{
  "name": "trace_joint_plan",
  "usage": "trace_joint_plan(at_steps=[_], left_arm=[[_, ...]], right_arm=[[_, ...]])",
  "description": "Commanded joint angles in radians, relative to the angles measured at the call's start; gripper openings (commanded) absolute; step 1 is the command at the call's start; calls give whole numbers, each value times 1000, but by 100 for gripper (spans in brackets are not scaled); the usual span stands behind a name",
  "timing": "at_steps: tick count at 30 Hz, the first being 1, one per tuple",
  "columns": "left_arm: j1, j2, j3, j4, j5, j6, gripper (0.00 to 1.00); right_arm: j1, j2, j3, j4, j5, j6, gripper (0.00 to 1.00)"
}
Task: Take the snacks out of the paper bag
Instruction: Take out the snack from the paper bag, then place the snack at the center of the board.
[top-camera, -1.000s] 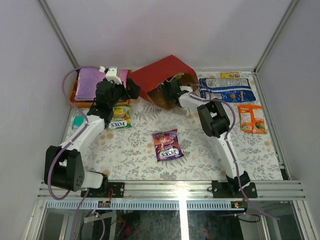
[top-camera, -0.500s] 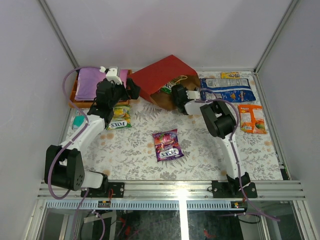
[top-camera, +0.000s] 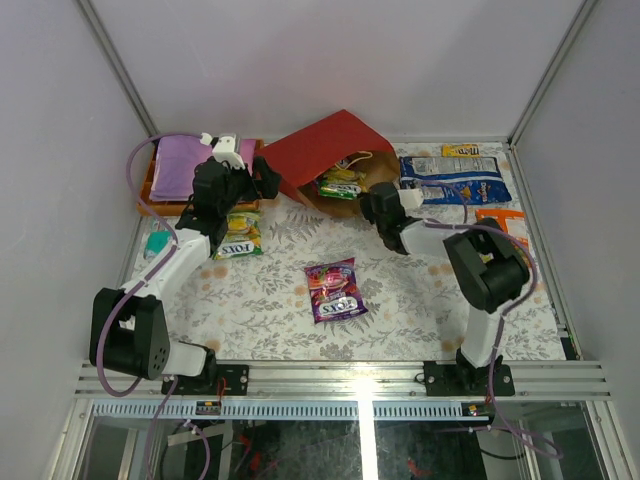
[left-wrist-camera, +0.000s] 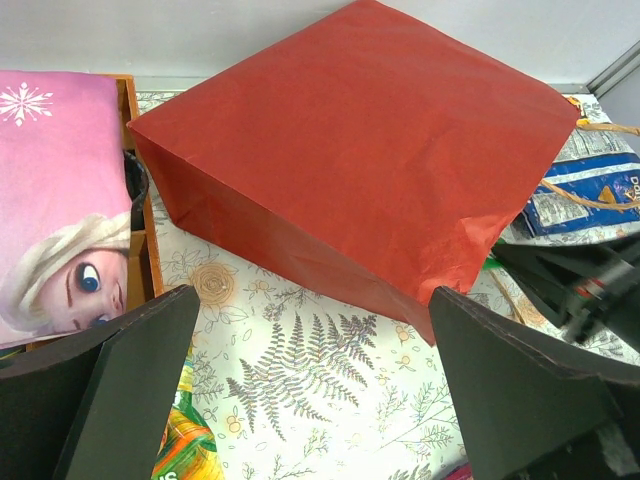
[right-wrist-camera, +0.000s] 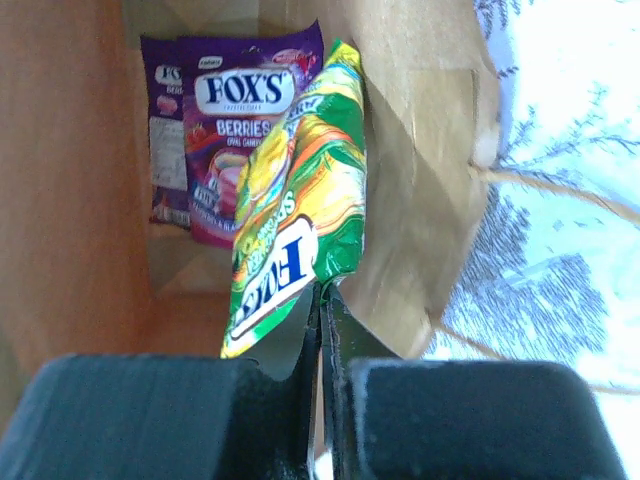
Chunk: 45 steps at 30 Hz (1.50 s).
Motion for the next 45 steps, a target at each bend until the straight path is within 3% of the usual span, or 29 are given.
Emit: trace_joint_plan(at_steps=[1, 8, 16, 21, 29, 34, 40, 45], left_arm=[[6, -15, 19, 21, -17, 12, 100], [6, -34, 8, 24, -15, 12, 100], [6, -28, 10, 25, -7, 9, 100], [6, -25, 11, 25, -3, 7, 100], [6, -8, 20, 22, 7, 1, 100], [6, 0, 24, 23, 13, -2, 100], [6, -7, 26, 14, 15, -1, 100], [5, -34, 22, 6, -6, -10, 100]], right_arm=[[14, -194, -150, 108, -29, -48, 0], [-3, -489, -332, 40, -42, -178, 0], [-51, -869, -538, -273, 18, -299, 0], [-57, -1013, -641, -453, 17, -302, 0], [-57, -1127, -756, -661, -71, -281, 0], [-57, -1147, -759, -714, -107, -380, 0], [-56, -1140, -647, -667, -150, -531, 0], [-57, -1085, -455, -636, -64, -631, 0]])
